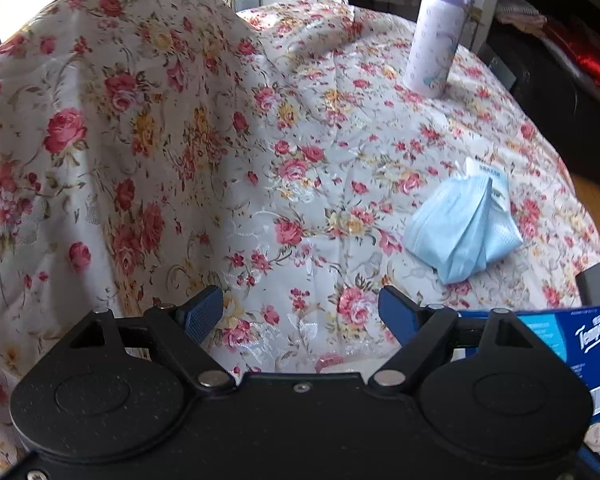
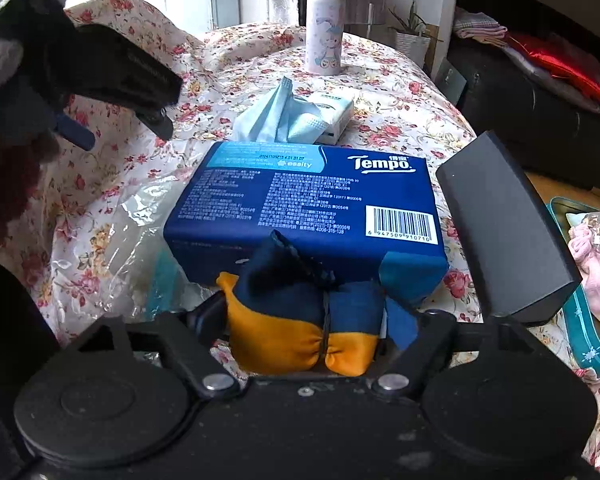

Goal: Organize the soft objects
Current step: 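Grasp the yellow-and-navy cushion with the right tool while the left tool reaches the plastic packet, then grasp the clear plastic packet with the left tool while the right tool holds the cushion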

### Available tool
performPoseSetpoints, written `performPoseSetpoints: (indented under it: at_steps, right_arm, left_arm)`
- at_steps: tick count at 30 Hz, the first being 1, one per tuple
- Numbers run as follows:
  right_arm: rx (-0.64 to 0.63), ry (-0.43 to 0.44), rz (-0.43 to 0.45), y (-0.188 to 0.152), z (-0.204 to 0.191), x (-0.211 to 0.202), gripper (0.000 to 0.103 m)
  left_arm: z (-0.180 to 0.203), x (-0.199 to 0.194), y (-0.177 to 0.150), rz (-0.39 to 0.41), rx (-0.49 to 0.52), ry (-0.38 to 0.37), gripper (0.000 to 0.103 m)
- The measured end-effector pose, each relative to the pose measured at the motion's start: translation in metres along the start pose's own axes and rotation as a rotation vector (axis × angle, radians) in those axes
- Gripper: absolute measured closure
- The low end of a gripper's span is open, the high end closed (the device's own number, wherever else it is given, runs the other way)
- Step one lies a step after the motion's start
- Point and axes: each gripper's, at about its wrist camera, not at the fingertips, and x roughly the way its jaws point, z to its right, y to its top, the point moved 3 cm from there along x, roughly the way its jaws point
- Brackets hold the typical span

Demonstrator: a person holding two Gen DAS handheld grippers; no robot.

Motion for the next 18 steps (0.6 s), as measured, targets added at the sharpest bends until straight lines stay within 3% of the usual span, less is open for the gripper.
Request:
performPoseSetpoints:
  at_steps: [9,18]
  right_arm:
    - [0.064,-0.007,0.004,-0.011,0.024,-0.021,0.027]
    - [0.153,-0.036,0.019,-0.030,0.058,-0.039,0.027]
  left_arm:
    - [0.006,0.010,-0.003,-0.075,0.042,0.015,0.022]
    - [0.026,0.019,-0.011,-0.154,0.167,0.056,0.022]
